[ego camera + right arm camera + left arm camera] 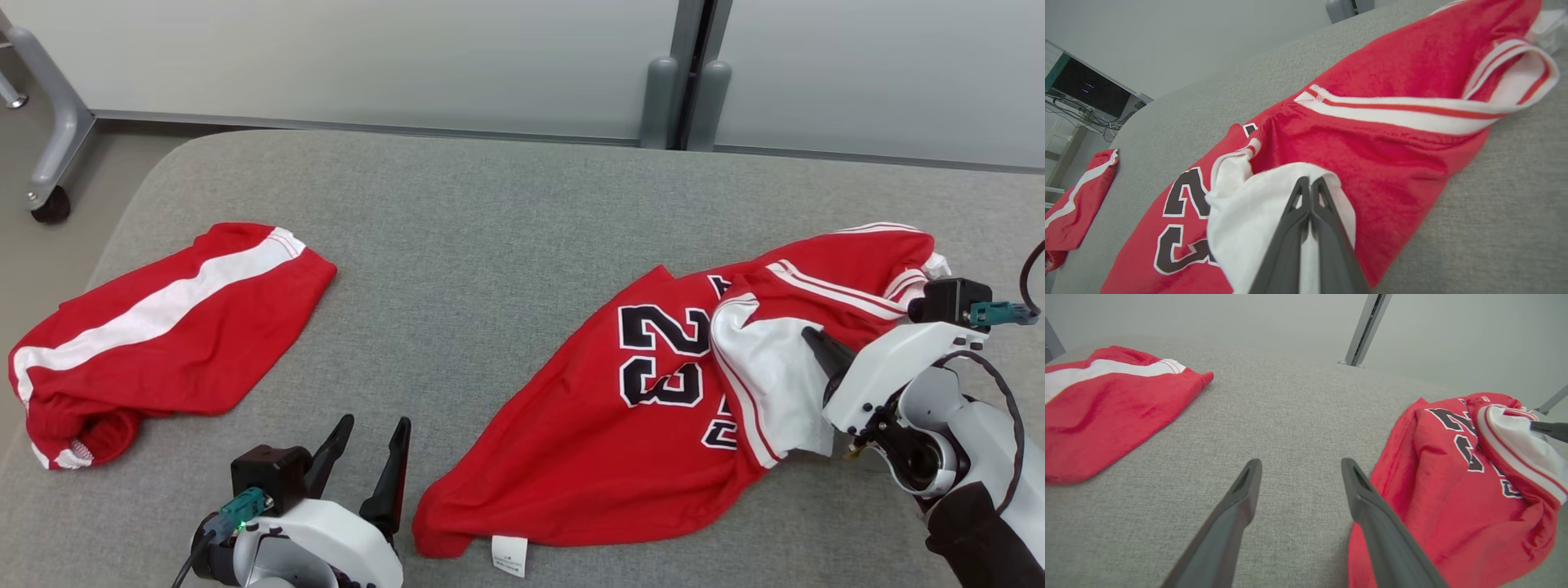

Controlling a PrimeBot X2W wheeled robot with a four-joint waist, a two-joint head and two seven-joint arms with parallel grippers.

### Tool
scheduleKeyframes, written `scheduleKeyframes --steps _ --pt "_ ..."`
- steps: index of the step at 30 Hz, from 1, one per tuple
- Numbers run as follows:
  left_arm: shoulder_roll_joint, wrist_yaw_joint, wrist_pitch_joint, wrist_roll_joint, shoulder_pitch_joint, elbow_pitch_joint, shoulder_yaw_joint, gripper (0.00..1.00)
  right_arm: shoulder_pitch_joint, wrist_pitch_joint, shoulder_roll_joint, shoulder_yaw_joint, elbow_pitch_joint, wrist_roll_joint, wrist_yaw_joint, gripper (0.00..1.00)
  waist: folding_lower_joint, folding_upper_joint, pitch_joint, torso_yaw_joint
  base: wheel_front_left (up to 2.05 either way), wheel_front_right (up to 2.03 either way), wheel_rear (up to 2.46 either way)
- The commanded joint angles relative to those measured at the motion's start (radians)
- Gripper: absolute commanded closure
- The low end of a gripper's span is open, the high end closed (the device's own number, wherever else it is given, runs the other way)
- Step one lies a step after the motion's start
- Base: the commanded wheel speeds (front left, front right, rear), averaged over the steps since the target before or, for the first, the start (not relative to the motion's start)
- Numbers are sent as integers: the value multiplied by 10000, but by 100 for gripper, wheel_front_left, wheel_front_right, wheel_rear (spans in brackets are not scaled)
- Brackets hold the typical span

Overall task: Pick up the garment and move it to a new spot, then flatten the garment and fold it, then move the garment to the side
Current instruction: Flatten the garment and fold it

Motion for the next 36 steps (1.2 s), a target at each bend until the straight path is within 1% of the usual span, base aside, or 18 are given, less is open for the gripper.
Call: scheduleKeyframes --steps 1,6,11,16,21,25,30,31,34,35,36 --pt "63 48 6 -58 -54 6 12 0 -15 -156 -127 49 -53 19 2 100 0 0 -72 -95 0 0 0" --pt "151 91 6 -98 118 -11 25 0 436 -502 -383 183 -557 179 2 100 0 0 -428 -518 0 0 0" --pt "207 183 -18 -175 360 -94 42 0 1237 -479 -987 61 -1488 450 2 100 0 0 -835 -1089 0 0 0" --pt "238 283 -65 -251 561 -204 101 0 2257 -97 -1649 -459 -2523 668 2 100 0 0 -990 -1627 0 0 0" --pt "264 309 -113 -305 616 -269 128 0 3396 698 -2032 -1163 -3456 726 2 100 0 0 -913 -1967 0 0 0" --pt "243 320 -155 -322 569 -268 144 0 4415 1253 -2044 -1980 -4174 575 2 100 0 0 -826 -2109 0 0 0" --pt "229 300 -195 -331 580 -190 146 0 5909 2366 -1783 -3105 -5048 184 2 100 0 0 -744 -2222 0 0 0" --pt "229 300 -195 -331 580 -190 146 0 5909 2366 -1783 -3105 -5048 184 2 100 0 0 -744 -2222 0 0 0" --pt "212 312 -215 -338 543 -168 134 0 6658 2947 -1389 -3940 -5446 -312 2 100 0 0 -692 -2266 0 0 0" --pt "214 313 -211 -335 524 -160 132 0 6861 3138 -1206 -4229 -5534 -527 2 98 0 0 -676 -2280 0 0 0" --pt "226 303 -211 -340 496 -152 135 0 7019 3314 -1010 -4503 -5654 -773 2 65 0 0 -659 -2295 0 0 0"
